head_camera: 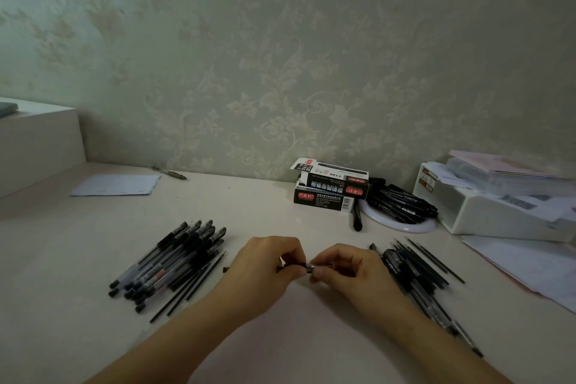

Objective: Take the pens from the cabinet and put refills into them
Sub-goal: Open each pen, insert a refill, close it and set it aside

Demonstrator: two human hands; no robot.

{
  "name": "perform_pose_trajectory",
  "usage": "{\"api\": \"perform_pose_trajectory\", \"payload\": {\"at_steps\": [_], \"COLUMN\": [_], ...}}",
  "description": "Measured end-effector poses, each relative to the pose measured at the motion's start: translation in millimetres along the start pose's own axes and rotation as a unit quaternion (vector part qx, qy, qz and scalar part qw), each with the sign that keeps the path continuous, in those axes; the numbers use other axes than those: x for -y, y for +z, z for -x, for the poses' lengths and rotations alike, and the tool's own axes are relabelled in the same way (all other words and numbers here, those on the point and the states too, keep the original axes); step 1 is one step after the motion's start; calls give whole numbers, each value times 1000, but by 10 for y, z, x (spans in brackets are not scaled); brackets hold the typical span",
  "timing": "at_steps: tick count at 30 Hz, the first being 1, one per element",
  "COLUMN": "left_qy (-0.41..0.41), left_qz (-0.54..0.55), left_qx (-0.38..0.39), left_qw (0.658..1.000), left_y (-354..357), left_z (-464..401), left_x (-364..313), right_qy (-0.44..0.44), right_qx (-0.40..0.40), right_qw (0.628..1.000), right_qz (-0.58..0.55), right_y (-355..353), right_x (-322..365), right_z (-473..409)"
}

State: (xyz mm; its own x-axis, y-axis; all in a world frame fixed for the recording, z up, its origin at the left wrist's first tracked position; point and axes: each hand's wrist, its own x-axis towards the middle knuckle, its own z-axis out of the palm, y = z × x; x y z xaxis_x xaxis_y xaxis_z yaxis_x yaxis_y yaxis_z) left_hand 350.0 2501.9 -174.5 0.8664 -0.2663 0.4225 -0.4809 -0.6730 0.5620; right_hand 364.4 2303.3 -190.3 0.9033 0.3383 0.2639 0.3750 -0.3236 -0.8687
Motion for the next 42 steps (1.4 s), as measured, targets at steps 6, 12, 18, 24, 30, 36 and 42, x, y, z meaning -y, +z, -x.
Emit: {"api": "perform_pose_trajectory", "payload": {"at_steps": [6,12,18,24,30,36,42], "left_qy": [-26,-200,-342,-357,-334,-162,-78], "left_qz": [5,-158,-209,-230,-264,-185,-130], "left_qx": [-61,-213,-127,-98,-114,-160,-118], "left_qw": [998,943,907,900,897,956,981], "left_y": [-18,-576,-746,-718,-694,-385,-106], "left_z": [-18,-84,-20,-18,-52,-53,-1], "left_x": [28,396,712,754,635,293,174], "right_qy": [3,22,28,30,1,71,128], "right_qx": [-56,-100,-87,-90,-129,-184,-157], "right_qw": [998,994,994,994,977,865,835], "right_qz": [31,34,58,53,170,461,512], "right_y": [72,66,81,93,25,-273,-359], "right_x": [-3,-28,-13,-2,29,27,-68], "right_z": [-31,-34,-13,-15,-2,26,33]}}
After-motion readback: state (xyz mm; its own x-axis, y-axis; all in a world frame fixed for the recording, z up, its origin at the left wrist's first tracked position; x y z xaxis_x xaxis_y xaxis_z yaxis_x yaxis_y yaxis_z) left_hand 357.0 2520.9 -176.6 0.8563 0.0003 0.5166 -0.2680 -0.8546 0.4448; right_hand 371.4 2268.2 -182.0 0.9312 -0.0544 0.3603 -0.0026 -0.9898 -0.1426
